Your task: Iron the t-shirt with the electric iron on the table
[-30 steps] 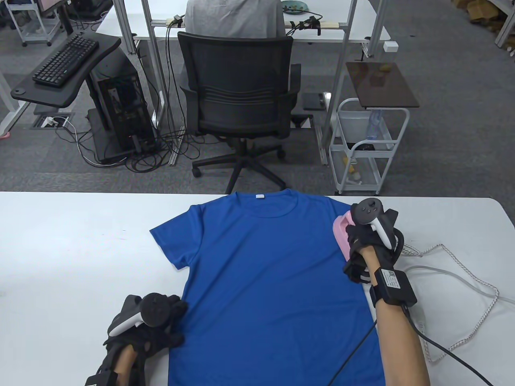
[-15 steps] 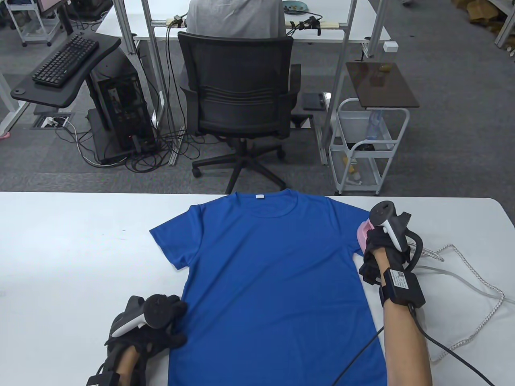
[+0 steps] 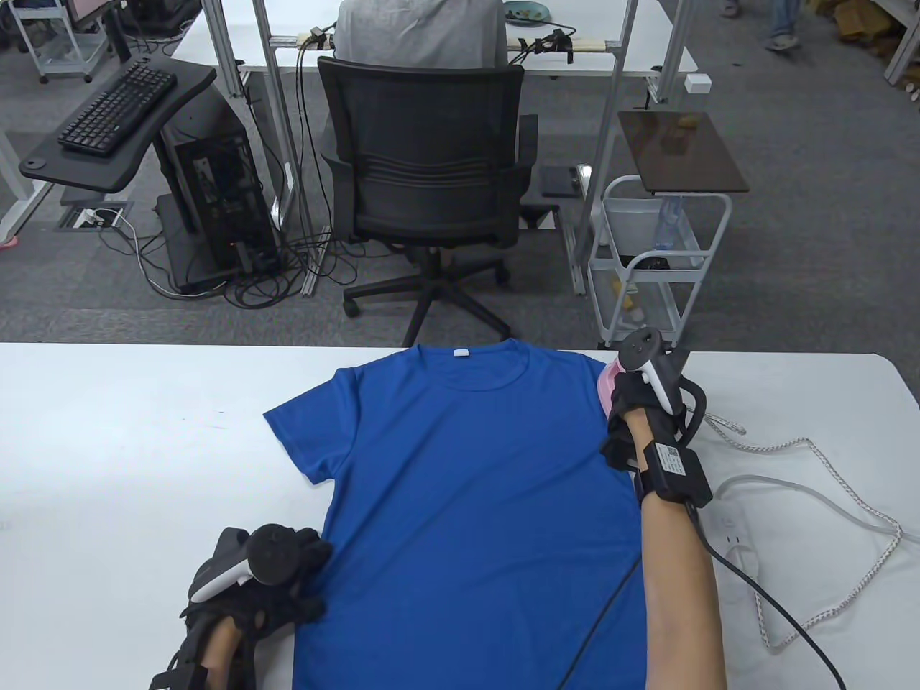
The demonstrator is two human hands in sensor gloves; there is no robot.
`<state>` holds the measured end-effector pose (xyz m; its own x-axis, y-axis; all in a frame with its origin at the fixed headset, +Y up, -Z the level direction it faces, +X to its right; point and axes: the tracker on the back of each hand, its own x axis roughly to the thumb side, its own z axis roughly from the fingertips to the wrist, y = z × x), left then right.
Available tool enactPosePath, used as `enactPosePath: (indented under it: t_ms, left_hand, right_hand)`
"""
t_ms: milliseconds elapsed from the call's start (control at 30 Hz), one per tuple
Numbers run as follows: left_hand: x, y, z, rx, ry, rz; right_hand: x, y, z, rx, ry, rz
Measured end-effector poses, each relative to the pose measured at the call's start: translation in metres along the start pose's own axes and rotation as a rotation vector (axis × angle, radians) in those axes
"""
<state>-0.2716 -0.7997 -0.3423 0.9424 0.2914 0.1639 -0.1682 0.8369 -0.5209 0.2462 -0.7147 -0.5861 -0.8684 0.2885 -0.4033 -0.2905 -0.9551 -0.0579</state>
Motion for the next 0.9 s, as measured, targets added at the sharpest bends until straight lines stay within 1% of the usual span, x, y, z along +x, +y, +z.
enactPosePath:
  t_ms: [33,67,100,167,300,400,467,600,667,733,800,833,900]
  left_hand:
    - [0.0,0.0,0.0,-0.001,0.001,-0.003]
    - [0.0,0.0,0.0,-0.003,0.001,-0.003]
    - [0.0,0.0,0.0,-0.008,0.0,-0.001]
    - [0.001,0.001,-0.001,-0.02,0.007,-0.006]
    - [0.001,0.001,-0.001,-0.021,0.008,-0.004]
    - [0.001,0.001,-0.001,-0.019,0.007,-0.003]
    - [0.001,0.001,-0.001,-0.021,0.009,-0.008]
    - [0.001,0.002,-0.001,-0.024,0.009,-0.007]
    - [0.001,0.001,-0.001,-0.022,0.007,-0.006]
    - [0.001,0.001,-0.001,-0.021,0.006,-0.001]
    - [0.001,0.001,-0.001,-0.019,0.005,0.001]
    - [0.001,0.001,-0.001,-0.019,0.004,0.003]
    - [0.001,0.001,-0.001,-0.019,0.004,0.005]
  right_hand:
    - [-0.001,0.005,-0.004,0.009,0.017,0.001]
    - [-0.004,0.005,-0.007,-0.003,0.038,0.001]
    - [-0.004,0.005,-0.01,-0.018,0.03,-0.028]
    - [-0.007,0.002,-0.012,-0.014,0.058,0.001]
    - [-0.016,-0.001,-0.018,-0.045,0.092,0.013]
    - [-0.023,-0.004,-0.02,-0.101,0.141,0.151]
    - [-0.028,-0.007,-0.019,-0.104,0.14,0.158]
    - [-0.033,-0.016,-0.012,-0.043,0.056,0.037]
    - [-0.034,-0.026,-0.006,-0.016,0.048,-0.08]
    - [-0.037,-0.039,-0.002,0.049,0.036,-0.194]
    - [-0.042,-0.052,0.002,0.088,0.033,-0.33]
    - [-0.045,-0.057,0.003,0.128,0.026,-0.365]
    - [-0.051,-0.066,0.008,0.106,0.021,-0.433]
